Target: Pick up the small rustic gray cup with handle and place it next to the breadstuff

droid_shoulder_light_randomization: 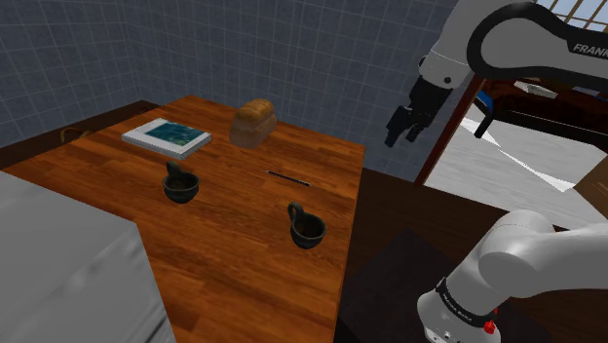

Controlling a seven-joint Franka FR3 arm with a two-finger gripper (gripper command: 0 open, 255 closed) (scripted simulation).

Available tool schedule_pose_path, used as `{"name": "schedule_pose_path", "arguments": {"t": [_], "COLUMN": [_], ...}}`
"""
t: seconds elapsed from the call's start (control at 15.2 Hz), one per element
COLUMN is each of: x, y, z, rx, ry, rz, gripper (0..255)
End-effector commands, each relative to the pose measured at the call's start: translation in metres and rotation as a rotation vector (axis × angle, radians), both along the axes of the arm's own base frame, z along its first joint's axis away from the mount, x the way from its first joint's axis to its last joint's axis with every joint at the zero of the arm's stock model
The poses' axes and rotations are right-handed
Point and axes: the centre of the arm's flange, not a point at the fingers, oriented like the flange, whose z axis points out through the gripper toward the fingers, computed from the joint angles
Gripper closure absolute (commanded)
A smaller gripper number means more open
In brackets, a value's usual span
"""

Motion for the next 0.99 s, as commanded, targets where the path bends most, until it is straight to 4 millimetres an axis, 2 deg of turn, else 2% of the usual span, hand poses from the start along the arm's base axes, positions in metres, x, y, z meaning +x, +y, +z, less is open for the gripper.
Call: {"name": "schedule_pose_path", "arguments": {"t": [0.0,0.92], "x": [0.000,0.029], "y": [0.000,0.164], "z": [0.000,-0.098], "rx": [0.000,-0.065], "ry": [0.000,0.023], "rz": [0.000,-0.013], "gripper": [0,0]}}
